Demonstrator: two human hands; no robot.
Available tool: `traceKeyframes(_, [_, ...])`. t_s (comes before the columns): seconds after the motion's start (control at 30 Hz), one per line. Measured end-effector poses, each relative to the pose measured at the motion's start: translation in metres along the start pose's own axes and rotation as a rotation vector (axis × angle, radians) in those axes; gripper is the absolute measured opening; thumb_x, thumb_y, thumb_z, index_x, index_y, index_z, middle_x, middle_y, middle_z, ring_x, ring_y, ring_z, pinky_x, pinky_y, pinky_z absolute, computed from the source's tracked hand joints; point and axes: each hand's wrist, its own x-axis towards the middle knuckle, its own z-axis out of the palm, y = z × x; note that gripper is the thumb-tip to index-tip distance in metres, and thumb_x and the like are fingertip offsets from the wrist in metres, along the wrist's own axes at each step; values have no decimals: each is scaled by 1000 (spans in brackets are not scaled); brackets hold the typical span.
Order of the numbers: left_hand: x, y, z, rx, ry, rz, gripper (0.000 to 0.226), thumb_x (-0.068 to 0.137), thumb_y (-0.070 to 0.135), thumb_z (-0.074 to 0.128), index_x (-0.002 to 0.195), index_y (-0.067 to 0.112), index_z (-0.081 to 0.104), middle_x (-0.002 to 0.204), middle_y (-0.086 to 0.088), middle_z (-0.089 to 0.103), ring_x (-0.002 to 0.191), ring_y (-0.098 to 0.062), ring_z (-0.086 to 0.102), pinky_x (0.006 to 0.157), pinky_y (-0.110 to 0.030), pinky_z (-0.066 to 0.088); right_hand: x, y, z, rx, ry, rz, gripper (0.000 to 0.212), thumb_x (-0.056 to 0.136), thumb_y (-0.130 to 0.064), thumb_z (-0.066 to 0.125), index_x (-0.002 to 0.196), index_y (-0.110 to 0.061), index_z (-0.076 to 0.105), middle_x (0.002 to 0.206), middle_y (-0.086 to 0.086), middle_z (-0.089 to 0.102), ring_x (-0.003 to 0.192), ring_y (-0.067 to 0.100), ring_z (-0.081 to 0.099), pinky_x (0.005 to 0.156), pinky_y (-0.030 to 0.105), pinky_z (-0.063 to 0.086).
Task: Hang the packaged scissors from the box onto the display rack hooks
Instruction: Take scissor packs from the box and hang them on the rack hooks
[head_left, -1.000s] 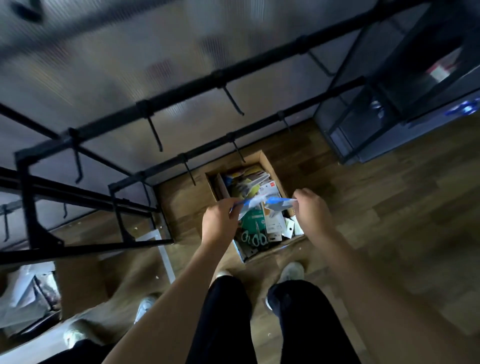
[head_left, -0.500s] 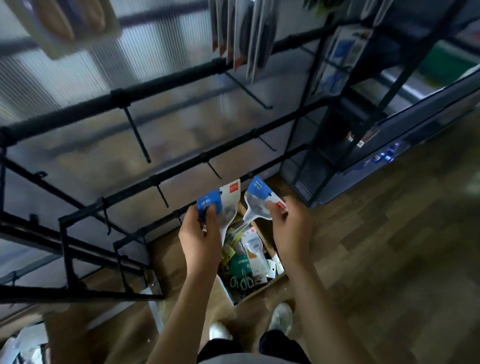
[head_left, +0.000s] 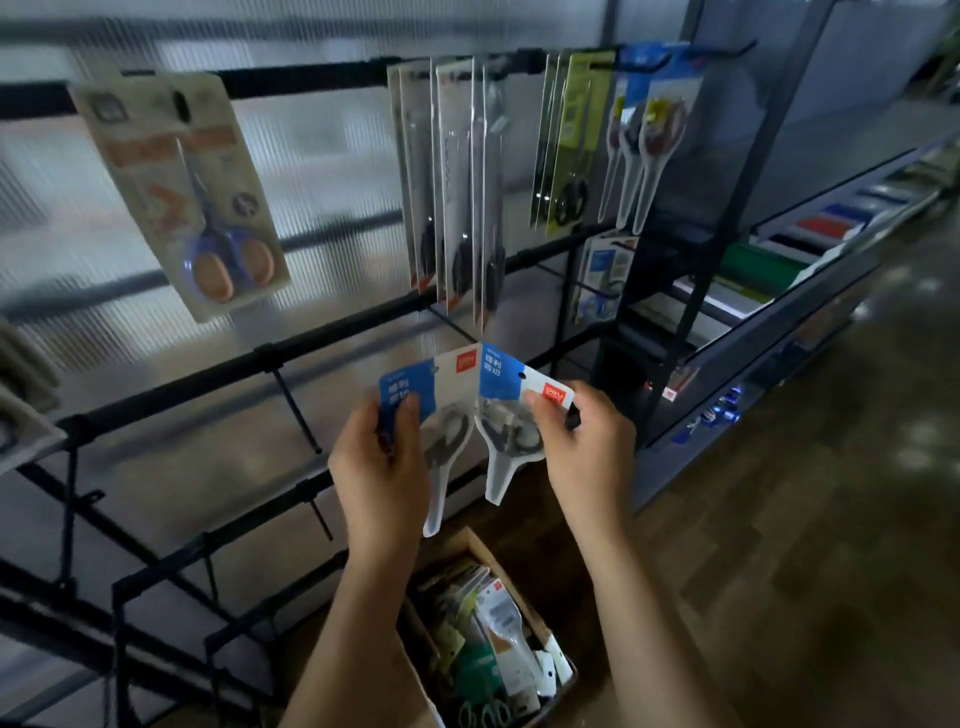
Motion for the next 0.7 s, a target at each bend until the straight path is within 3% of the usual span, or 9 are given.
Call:
traceKeyframes(0.07, [9, 15, -6, -28, -3, 44, 23, 94, 16, 54, 74, 27, 50, 67, -2, 55, 57, -9, 51, 50, -24, 43, 8, -13, -2, 38, 2, -28, 20, 88, -21, 65, 96, -3, 68, 93, 8, 68, 80, 8, 63, 59, 5, 46])
traceKeyframes(0.23, [17, 40, -15, -86, -8, 119, 21, 94, 17, 55, 80, 32, 55, 69, 6, 59, 62, -7, 55, 52, -22, 46, 23, -32, -10, 147, 32, -6, 23, 89, -21, 63, 104, -4, 67, 98, 6, 68, 89, 8, 65, 61, 1, 44])
traceKeyframes(0.3, [17, 45, -12, -96, -14, 132, 21, 93, 15, 55, 82, 32, 56, 70, 10, 59, 63, 0, 56, 52, -12, 44, 26, -33, -13, 175, 37, 7, 24, 89, -20, 62, 105, -3, 66, 98, 7, 68, 89, 8, 64, 59, 0, 42])
traceKeyframes(0.4, [14, 50, 0, -102, -42, 118, 15, 93, 15, 55, 86, 29, 57, 73, 11, 60, 64, 4, 57, 52, -9, 44, 31, -28, -16, 172, 22, 4, 25, 89, -22, 62, 106, -3, 66, 97, 5, 67, 84, -1, 61, 60, -1, 42])
traceKeyframes(0.57, [16, 61, 41, -105, -26, 132, 10, 93, 15, 55, 90, 23, 59, 72, 9, 59, 59, 4, 55, 51, -8, 41, 57, -8, -29, 252, -8, 32, 22, 90, -25, 61, 104, -9, 65, 97, 1, 67, 85, -4, 62, 66, 6, 49])
traceKeyframes(0.7, [21, 76, 98, -73, 27, 146, 16, 93, 16, 56, 81, 27, 57, 66, 11, 55, 56, 5, 51, 50, -7, 38, 100, 15, -51, 314, -30, 33, 12, 92, -26, 58, 98, -15, 60, 95, 1, 67, 83, -4, 64, 63, 9, 49])
